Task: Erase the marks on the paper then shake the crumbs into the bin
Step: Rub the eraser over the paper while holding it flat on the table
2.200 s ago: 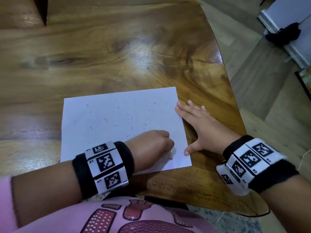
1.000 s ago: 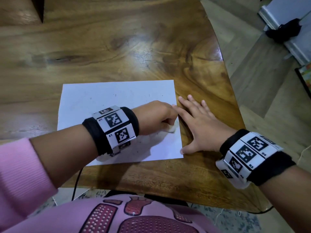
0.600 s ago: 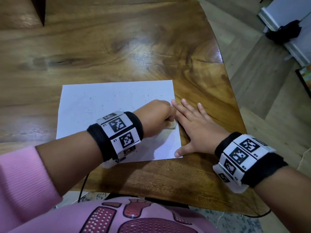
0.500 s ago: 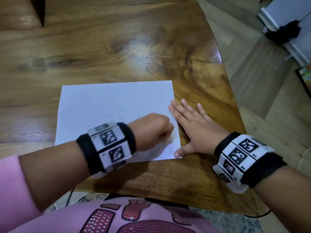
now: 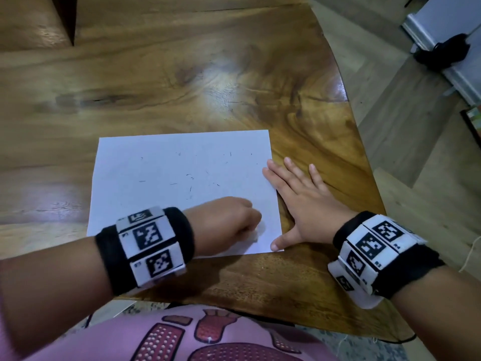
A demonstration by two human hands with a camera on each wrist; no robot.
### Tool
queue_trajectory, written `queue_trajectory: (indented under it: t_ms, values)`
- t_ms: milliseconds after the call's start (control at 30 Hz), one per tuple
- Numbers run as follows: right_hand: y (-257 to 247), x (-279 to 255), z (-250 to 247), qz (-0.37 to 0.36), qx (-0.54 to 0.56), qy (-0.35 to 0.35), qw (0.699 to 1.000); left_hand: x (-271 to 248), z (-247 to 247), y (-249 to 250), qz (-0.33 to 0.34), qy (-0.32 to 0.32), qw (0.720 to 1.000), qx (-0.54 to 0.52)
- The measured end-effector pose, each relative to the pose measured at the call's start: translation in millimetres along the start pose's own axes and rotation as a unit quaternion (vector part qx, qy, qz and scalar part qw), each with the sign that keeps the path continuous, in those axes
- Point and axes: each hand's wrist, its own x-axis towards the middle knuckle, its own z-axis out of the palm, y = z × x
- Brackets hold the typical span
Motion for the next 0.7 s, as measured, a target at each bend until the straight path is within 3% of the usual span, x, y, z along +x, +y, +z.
queue_trajectory:
  t_ms: [100,200,400,600,700]
  values:
    - [-2.2,0.9,0.7,0.005,-0.005,0.003,1.0,13.0,-9.7,-2.5,0.006,0.019,1.0,0.005]
    - [-2.6,0.5,1.5,0.006,-0.024,0.003,1.0,34.6,-25.8,-3.1,-0.049,0.065,0.997,-0.001]
    - [-2.4,-0.5,0.0,0.004,-0.022,-0.007,1.0,7.2,-9.2,-1.8,-0.028,0.008,1.0,-0.006]
    - [-2.2,-1.5,-2.3,0.005,-0.001,-0.017,1.0,41.2,-24.8,12.3,-0.049,0.079,0.995,-0.042]
    - [-4.3,-2.9,-2.3,0.014,0.007,-0.02,1.0,28.7,-15.4,10.2,-0.039,0.047,0.998,-0.008]
